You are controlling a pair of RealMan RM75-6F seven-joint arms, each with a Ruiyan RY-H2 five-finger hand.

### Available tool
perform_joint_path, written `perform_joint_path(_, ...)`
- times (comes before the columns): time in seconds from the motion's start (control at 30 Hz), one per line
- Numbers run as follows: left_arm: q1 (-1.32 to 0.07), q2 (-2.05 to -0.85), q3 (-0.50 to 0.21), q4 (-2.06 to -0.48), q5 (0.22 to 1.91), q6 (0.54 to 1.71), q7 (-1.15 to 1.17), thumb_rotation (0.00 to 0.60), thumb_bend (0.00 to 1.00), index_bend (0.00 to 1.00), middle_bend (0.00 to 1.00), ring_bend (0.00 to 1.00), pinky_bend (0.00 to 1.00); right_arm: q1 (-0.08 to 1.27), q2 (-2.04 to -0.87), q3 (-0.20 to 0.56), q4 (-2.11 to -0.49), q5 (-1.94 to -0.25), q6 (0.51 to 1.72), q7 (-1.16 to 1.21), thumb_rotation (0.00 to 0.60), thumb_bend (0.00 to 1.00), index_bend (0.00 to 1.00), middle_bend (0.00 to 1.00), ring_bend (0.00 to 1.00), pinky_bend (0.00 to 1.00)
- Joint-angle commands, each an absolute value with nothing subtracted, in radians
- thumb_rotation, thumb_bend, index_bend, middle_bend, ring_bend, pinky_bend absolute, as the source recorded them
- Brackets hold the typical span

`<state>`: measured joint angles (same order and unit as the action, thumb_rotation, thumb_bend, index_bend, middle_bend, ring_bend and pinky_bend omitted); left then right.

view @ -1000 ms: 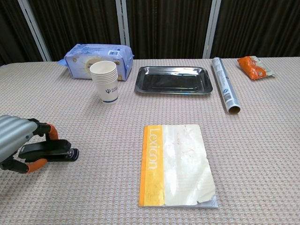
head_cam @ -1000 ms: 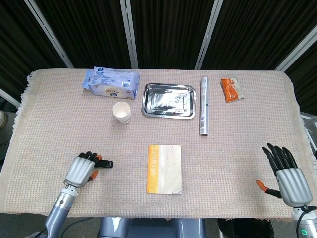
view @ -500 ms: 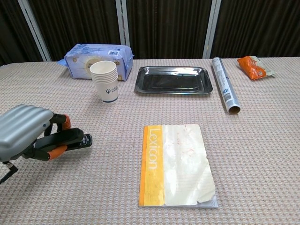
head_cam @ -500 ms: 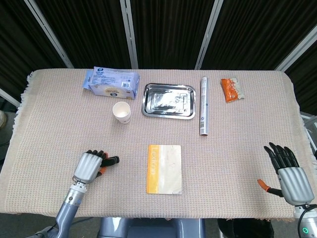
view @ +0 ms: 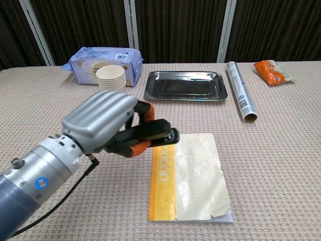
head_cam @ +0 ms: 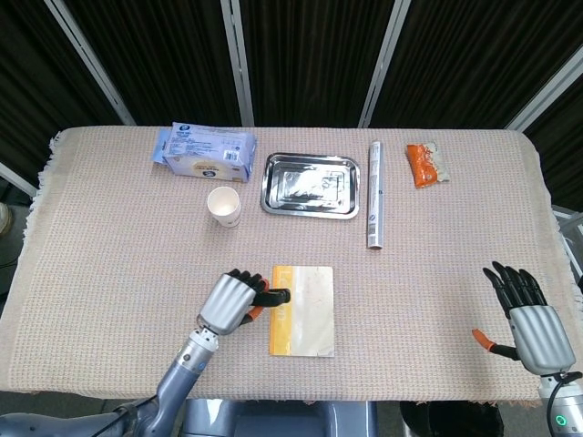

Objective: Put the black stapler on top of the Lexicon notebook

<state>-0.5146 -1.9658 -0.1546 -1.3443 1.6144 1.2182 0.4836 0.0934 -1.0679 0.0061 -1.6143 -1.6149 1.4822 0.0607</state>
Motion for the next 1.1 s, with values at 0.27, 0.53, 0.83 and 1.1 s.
perform_joint_path(0.27,-0.623,-2.109,-0.202,-1.261,1.564,1.123,0.565,0.600,0.43,0.70,0.61,0.54,0.60,0.079,-1.051,0.006,-1.611,-1.634,1.522,0.102,0.509,0.17,0.00,0.00,0.00,0.00)
perform_joint_path(0.53,-0.669,-2.178,-0.208,-1.179,1.537,1.093,0.574,0.600,0.38,0.63,0.57,0.53,0.59,0.068,-1.043,0.002,-1.611,-1.650,1.548,0.115,0.520,0.17,0.00,0.00,0.00,0.00)
perform_joint_path(0.83,-0.671,-2.142,-0.188,-1.237,1.473,1.035,0.619,0.600,0.22,0.10,0.26,0.32,0.52,0.059,-1.043,0.004,-1.612,-1.654,1.566,0.113,0.514,0.17,0.00,0.00,0.00,0.00)
perform_joint_path(1.1,-0.661,-2.048,-0.178,-1.370,1.419,1.016,0.692,0.600,0.19,0.00,0.16,0.23,0.47,0.059,-1.050,0.010,-1.610,-1.647,1.567,0.104,0.517,0.17,0.00,0.00,0.00,0.00)
